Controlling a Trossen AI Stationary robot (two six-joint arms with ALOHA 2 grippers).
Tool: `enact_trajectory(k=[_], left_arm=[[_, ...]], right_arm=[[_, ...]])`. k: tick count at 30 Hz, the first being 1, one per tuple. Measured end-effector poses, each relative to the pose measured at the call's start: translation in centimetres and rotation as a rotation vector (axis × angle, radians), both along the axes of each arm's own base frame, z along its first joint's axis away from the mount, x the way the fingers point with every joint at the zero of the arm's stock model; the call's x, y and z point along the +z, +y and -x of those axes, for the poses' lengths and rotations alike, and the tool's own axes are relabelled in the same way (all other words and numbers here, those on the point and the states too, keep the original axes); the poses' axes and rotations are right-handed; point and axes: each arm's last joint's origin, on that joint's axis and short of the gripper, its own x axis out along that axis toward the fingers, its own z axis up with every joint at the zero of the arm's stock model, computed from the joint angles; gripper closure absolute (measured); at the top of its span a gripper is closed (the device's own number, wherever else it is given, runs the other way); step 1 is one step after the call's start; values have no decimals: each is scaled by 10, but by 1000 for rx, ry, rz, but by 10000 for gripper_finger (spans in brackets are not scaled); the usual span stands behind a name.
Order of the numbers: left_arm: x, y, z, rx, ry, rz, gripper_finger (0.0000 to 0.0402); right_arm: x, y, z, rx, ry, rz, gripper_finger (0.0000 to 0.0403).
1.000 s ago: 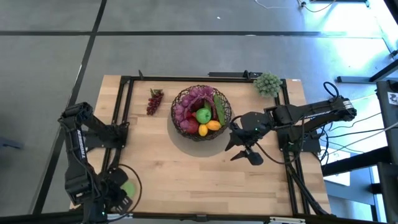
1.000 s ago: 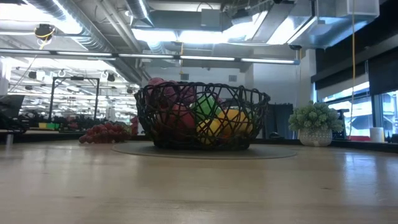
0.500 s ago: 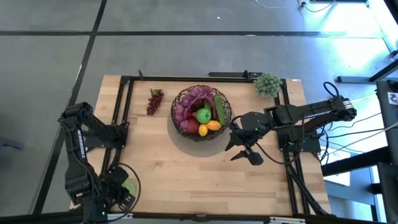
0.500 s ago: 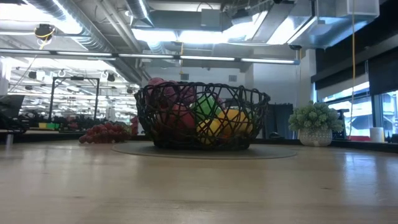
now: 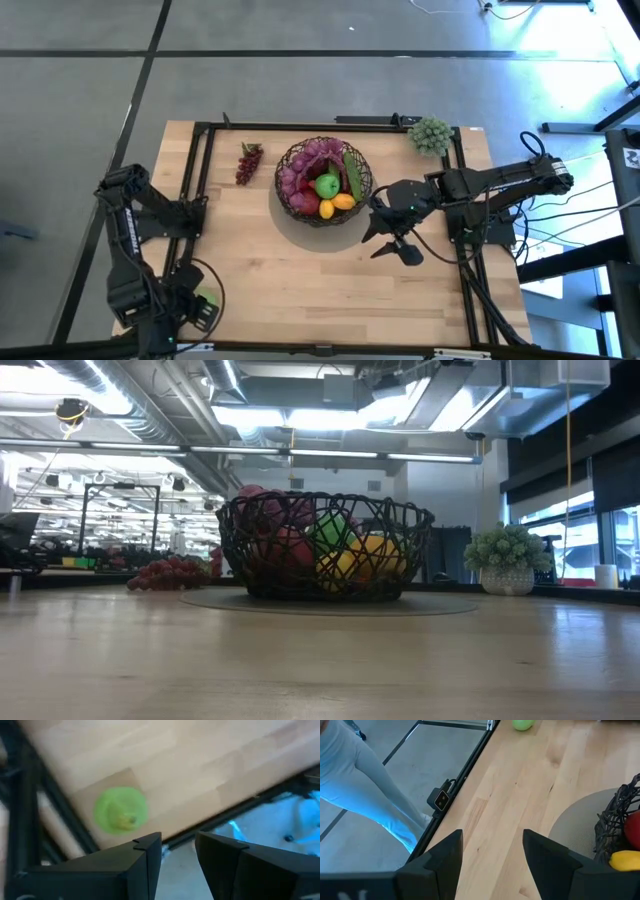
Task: Build produce basket
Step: Put the pear into the wire basket
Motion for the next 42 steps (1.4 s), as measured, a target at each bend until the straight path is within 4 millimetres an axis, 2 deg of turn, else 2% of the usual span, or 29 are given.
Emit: enact_trajectory(k=[8,15,22,25,29,33,42], left_arm=[[-1,0,3,-26,94,23,292],[-1,1,3,14,99,26,289],[-2,2,4,11,106,15,247],[-7,2,4,2,111,-1,222],[-25,-3,2,-4,91,26,203],[-35,-4,1,-49,60,16,198],[-60,0,4,-45,119,-7,197]], right_arm=[[0,0,0,1,0,0,196],[0,0,0,0,0,1,196],[0,0,0,0,-1,1,196],[0,0,0,1,-1,1,196],[0,0,0,0,0,0,196],[0,0,0,0,0,0,196],[0,0,0,1,-1,2,196]])
